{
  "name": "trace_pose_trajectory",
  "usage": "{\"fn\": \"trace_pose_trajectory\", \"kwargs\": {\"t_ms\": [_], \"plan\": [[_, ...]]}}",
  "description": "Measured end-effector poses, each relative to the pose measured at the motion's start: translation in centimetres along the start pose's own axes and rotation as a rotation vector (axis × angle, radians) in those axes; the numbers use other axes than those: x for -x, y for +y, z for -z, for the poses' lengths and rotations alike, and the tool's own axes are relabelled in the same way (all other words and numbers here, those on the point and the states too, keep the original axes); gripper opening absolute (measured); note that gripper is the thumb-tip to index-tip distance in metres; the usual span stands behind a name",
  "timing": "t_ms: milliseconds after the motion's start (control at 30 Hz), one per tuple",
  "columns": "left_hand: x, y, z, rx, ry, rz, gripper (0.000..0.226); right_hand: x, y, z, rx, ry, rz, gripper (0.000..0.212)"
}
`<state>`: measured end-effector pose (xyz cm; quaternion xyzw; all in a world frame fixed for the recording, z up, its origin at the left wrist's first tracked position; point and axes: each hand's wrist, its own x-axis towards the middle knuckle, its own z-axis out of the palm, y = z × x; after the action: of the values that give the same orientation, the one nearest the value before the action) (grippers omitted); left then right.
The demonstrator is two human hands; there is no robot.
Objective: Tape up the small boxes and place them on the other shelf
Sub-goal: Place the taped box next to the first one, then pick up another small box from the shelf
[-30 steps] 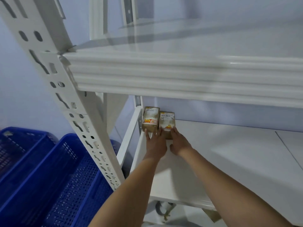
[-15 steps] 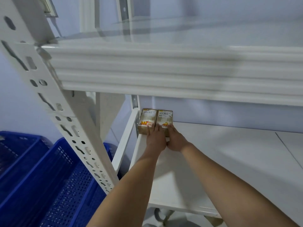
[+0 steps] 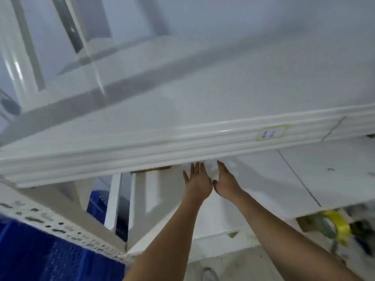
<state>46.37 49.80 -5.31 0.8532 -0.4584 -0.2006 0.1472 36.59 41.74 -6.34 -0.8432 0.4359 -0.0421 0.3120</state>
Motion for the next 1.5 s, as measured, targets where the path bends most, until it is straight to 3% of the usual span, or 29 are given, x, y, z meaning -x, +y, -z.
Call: {"fn": "trace_pose_trajectory", "kwargs": {"t_ms": [400,667,867,1100,1500], "plan": [[3.2,21.8,-7.6,-0.075,-0.190,-0.345,0.064,10.4,19.8,13.7,-0.006,0.284,-0.377,0.079],[4.4,36.8,-12.2,-0.120,-0.176,-0.387,0.063,15.8,31.1,24.6,-0.074,0.438,-0.378,0.079],[4.3,46.4,-15.5,-0.133,-0.187,-0.375,0.061,18.1,38.5,31.5,-0.076,0.443,-0.387,0.076],[1.2,53.9,-18.4,-0.180,-0.178,-0.386,0.061,15.3,45.4,36.4,-0.113,0.434,-0.372,0.076],[-12.0,67.6,-23.3,-0.095,-0.165,-0.343,0.060,4.1,56.6,45.9,-0.028,0.358,-0.357,0.076]]}}
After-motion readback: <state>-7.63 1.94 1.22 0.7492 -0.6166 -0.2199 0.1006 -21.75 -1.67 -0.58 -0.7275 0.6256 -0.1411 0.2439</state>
